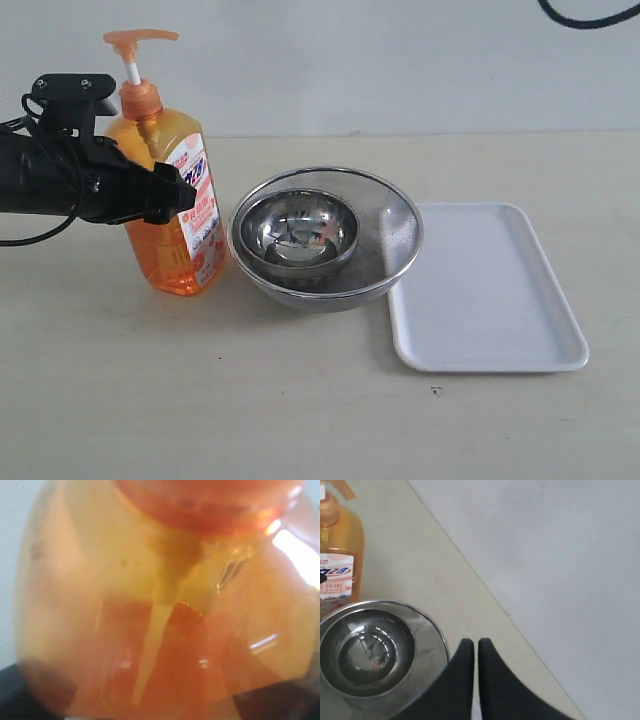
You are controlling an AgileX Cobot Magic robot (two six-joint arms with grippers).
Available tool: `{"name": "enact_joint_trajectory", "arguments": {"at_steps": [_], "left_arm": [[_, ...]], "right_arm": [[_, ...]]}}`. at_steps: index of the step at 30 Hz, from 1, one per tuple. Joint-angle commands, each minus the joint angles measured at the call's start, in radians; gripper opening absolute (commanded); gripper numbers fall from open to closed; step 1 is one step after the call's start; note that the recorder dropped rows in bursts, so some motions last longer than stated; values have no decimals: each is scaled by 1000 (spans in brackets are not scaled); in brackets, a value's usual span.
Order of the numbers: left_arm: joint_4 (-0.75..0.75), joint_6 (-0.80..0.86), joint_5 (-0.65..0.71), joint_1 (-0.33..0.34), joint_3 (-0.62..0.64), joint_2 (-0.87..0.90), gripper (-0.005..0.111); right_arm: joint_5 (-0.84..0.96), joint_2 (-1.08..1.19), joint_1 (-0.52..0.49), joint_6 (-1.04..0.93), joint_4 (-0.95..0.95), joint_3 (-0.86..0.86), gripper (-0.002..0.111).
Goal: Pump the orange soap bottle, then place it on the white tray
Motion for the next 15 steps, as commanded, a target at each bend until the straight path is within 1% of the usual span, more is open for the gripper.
{"name": "enact_joint_trajectory", "arguments": {"at_steps": [1,3,4,5,6,7,9,11,13,15], "left_arm": [[-8,-33,10,-1,-32,-2,56],[-8,-33,10,-1,-41,-2,42],[-8,-33,10,-1,-41,-2,30],[-8,-33,10,-1,-41,-2,24],[-8,-33,10,-1,-41,-2,13],[-8,-33,10,-1,-41,-2,6],[-8,-29,10,-1,-41,-2,5],[-8,-29,10,-1,-41,-2,5],[-8,-29,-1,-1,-39,-2,5],[-8,-29,-1,-1,-37,-4,5]], "right_arm": [[78,-84,-3,62,-85,-3,0],[123,-124,-3,70,-94,-3,0],[156,-154,-3,83,-98,-3,0],[169,-170,-3,92,-100,-3,0],[199,-202,-3,114,-100,-3,0],[215,-227,-3,134,-104,-3,0],[249,-274,-3,175,-110,2,0],[233,-340,-3,231,-147,74,0],[153,-427,-3,319,-204,205,0],[63,-496,-3,368,-214,309,0]]}}
